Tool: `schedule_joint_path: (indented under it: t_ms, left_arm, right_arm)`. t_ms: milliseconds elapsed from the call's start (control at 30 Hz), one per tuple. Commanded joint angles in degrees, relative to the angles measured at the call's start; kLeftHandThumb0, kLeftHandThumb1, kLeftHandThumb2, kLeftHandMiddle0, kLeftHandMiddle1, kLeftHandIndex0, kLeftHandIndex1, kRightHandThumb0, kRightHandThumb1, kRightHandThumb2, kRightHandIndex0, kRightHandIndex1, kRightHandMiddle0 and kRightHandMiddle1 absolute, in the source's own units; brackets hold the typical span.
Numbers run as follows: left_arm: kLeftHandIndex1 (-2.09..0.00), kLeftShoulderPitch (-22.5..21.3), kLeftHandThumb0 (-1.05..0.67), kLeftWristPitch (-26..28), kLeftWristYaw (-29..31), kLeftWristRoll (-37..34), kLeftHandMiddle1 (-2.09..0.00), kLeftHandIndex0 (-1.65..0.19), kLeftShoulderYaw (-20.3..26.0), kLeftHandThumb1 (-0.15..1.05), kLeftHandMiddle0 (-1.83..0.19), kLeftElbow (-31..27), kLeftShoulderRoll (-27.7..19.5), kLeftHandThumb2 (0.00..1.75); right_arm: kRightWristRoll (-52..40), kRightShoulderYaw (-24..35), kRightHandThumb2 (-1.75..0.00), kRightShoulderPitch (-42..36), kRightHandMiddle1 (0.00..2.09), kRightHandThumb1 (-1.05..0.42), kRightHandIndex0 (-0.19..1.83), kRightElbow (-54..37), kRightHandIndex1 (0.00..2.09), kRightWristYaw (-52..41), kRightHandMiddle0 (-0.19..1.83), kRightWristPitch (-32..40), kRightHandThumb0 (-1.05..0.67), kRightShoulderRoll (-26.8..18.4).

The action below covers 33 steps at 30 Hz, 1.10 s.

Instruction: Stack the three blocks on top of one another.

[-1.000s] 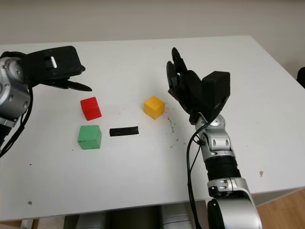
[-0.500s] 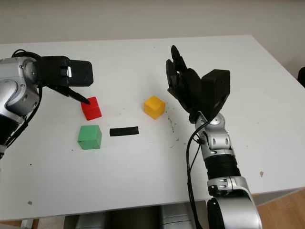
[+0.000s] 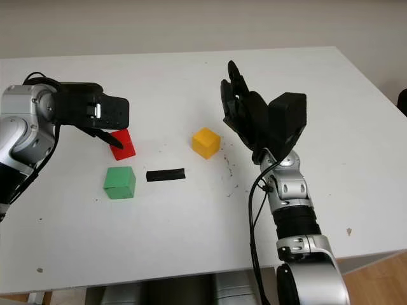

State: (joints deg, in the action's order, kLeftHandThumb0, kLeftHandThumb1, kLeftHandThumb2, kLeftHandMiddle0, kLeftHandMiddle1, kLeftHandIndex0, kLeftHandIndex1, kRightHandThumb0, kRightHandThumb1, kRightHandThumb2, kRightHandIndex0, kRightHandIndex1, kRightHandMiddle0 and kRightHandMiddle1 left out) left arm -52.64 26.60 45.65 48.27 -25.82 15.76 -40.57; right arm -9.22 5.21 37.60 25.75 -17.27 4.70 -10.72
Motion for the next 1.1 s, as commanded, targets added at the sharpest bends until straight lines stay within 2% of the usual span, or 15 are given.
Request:
schedule_joint_path:
  t_ms: [0,200,267,300,500,533,600,667,733,800,867,933,1067]
  left_arm:
    - [-0.05,0.4,-0.88,0.5,-1.2,0.8,-0.19,-0.28,0.7,0.94,-0.09,-0.3,0.5,0.05]
    - [-0.08,3.0,-0.85,0.9,-5.1,2.2,-0.22,-0.33,0.6,0.91,-0.11,-0.8,1.7,0.05]
    - [-0.09,3.7,-0.84,0.7,-5.8,2.2,-0.60,-0.33,0.7,0.91,0.08,-1.0,1.8,0.05]
    - [-0.09,4.0,-0.84,0.7,-6.0,2.2,-0.72,-0.33,0.7,0.91,0.13,-1.1,1.8,0.05]
    - [-0.16,5.0,-0.87,0.4,-6.9,2.6,-0.95,-0.37,0.5,0.91,0.19,-1.4,2.2,0.05]
    - [-0.20,5.1,-0.87,0.4,-7.0,2.5,-0.92,-0.35,0.6,0.91,0.19,-1.4,2.4,0.05]
    - [-0.72,5.3,-0.87,0.5,-6.9,2.4,-0.91,-0.08,0.5,0.90,0.19,-1.5,2.5,0.05]
    - [-1.03,5.4,-0.88,0.4,-6.6,2.9,-0.89,0.07,0.1,0.91,0.19,-1.3,2.6,0.06]
    - [-1.08,5.5,-0.87,0.7,-6.4,3.2,-0.82,0.10,-0.1,0.91,0.19,-1.1,2.8,0.06]
    - [-0.95,5.8,-0.84,1.3,-6.3,3.1,-0.65,0.05,0.2,0.90,0.13,-1.0,3.2,0.05]
    - [-0.94,6.2,-0.82,1.3,-6.8,2.9,-0.48,0.03,0.4,0.89,0.05,-0.9,3.5,0.05]
    - [-0.91,6.6,-0.82,1.2,-7.4,2.9,-0.46,0.02,0.5,0.89,0.02,-0.9,3.6,0.05]
    - [-0.82,7.8,-0.79,1.0,-9.0,3.4,-0.29,-0.09,0.5,0.89,-0.07,-1.5,3.8,0.05]
  right_arm:
    - [0.1,0.2,-0.69,0.9,0.00,-1.05,-0.19,0.1,0.00,0.1,-0.19,-0.6,-0.78,-0.2]
    - [0.1,0.3,-0.69,1.0,0.00,-1.05,-0.19,0.2,0.00,0.1,-0.19,-0.7,-0.78,-0.3]
    - [0.0,0.3,-0.69,0.9,0.00,-1.05,-0.19,0.1,0.00,-0.1,-0.19,-0.7,-0.77,-0.4]
    - [0.1,0.3,-0.69,0.9,0.00,-1.05,-0.19,0.1,0.00,-0.2,-0.19,-0.7,-0.77,-0.5]
    - [0.1,0.3,-0.70,0.8,0.00,-1.05,-0.19,-0.2,0.00,-0.6,-0.19,-0.6,-0.77,-0.7]
    - [0.0,0.3,-0.71,0.8,0.00,-1.05,-0.19,-0.3,0.00,-0.7,-0.19,-0.4,-0.77,-0.7]
    - [-0.1,0.4,-0.71,0.8,0.00,-1.05,-0.19,-0.4,0.00,-0.7,-0.19,-0.3,-0.77,-0.7]
    - [-0.1,0.4,-0.71,0.7,0.00,-1.05,-0.19,-0.6,0.00,-0.7,-0.19,-0.2,-0.77,-0.8]
    - [-0.1,0.4,-0.71,0.8,0.00,-1.05,-0.19,-0.7,0.00,-0.7,-0.19,-0.1,-0.77,-0.8]
    - [-0.1,0.5,-0.71,0.8,0.00,-1.05,-0.19,-0.8,0.00,-0.6,-0.19,0.1,-0.76,-0.8]
    - [-0.1,0.5,-0.71,0.8,0.00,-1.05,-0.19,-0.9,0.00,-0.7,-0.19,0.1,-0.76,-0.9]
    - [0.0,0.5,-0.71,0.9,0.00,-1.05,-0.19,-0.8,0.00,-0.6,-0.19,0.1,-0.76,-0.9]
    - [0.0,0.5,-0.70,0.8,0.00,-1.05,-0.19,-1.0,0.00,-0.1,-0.19,0.4,-0.76,-0.8]
